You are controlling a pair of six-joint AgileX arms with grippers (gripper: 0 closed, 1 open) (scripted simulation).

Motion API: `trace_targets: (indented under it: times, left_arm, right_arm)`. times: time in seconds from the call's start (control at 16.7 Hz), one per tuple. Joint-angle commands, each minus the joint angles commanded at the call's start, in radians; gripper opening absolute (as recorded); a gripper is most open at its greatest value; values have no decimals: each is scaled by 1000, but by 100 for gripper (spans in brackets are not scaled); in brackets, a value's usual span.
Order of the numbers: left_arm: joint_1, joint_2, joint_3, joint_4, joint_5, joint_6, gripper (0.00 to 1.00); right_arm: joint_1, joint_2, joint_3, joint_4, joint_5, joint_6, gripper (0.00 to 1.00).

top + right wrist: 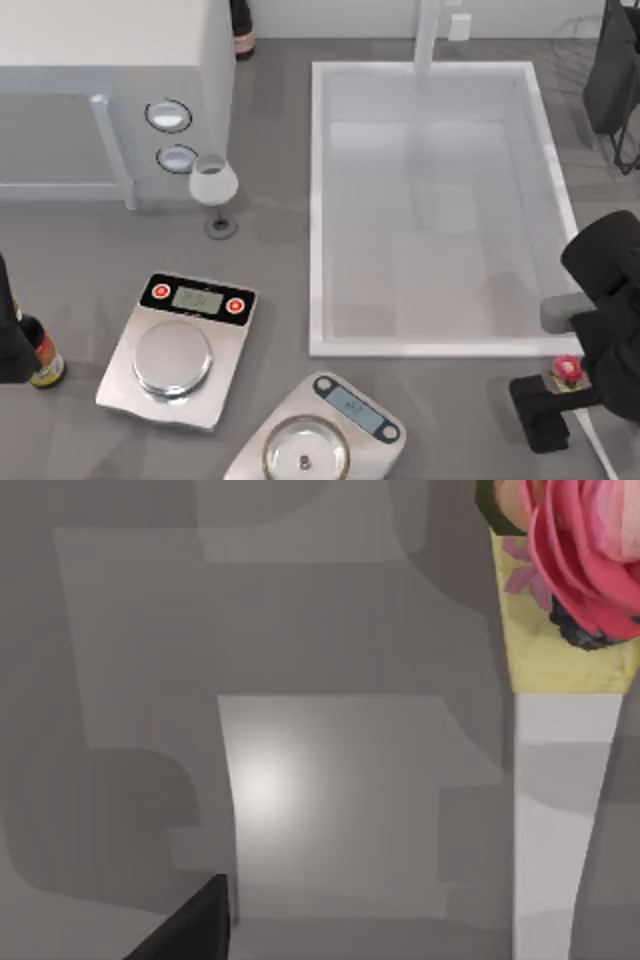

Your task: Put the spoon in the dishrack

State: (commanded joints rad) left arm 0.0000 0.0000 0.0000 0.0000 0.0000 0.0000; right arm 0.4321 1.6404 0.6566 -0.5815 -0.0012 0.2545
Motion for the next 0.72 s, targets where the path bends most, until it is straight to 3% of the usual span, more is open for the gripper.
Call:
trace_targets:
  times: [0.36, 0.72]
  left_arm:
    - [0, 0, 0, 0, 0, 0, 100]
    - [0, 0, 0, 0, 0, 0, 100]
  right_arm:
    - [0, 0, 0, 0, 0, 0, 0]
    - [3, -85, 145, -192, 12, 3, 0]
